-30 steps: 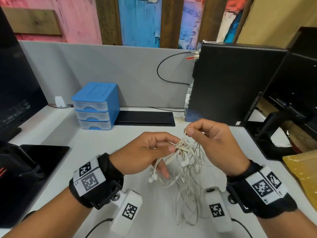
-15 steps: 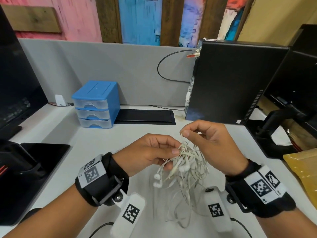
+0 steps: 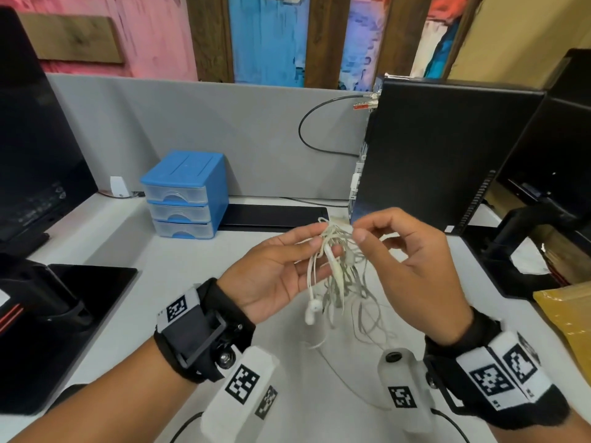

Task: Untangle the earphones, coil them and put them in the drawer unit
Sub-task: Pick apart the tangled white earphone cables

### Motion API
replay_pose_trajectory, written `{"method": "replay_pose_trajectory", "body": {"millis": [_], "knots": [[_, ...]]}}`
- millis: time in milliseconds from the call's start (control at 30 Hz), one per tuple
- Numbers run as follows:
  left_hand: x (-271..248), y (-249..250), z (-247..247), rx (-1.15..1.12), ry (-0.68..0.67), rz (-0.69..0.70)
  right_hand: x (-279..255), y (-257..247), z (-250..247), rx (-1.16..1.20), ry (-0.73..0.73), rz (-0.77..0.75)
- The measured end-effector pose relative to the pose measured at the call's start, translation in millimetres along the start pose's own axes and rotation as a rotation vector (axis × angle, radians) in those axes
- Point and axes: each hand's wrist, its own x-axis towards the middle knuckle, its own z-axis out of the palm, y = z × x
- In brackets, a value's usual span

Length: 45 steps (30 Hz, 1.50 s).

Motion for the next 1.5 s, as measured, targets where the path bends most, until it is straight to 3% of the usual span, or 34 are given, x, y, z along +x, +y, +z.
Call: {"method": "replay_pose_trajectory", "body": {"millis": [267, 533, 667, 900, 1100, 1367, 1500], "knots": [[1, 1, 1, 0.002, 0.044, 0.127, -12, -2, 18, 0.036, -0.101, -0.001], [2, -9, 2, 0.194, 0.041, 0.283, -14, -1, 22, 0.005, -0.028, 0.084], [2, -11, 2, 0.297, 0.029, 0.377, -12, -9, 21, 0.145, 0.097, 0.145], [-2, -14, 3, 0.429, -0.024, 0.426, -1, -8, 5, 0.191, 0.175, 0.183], [-2, -18, 3, 0.527, -0.055, 0.482, 3, -10, -2, 0.195, -0.042, 0.240], [0, -21, -4, 0.629, -0.031, 0.513, 2, -6, -1, 0.191, -0.186, 0.434], [0, -20, -3, 0.627, -0.035, 0.521, 2, -6, 1, 0.221, -0.167, 0.483]]}}
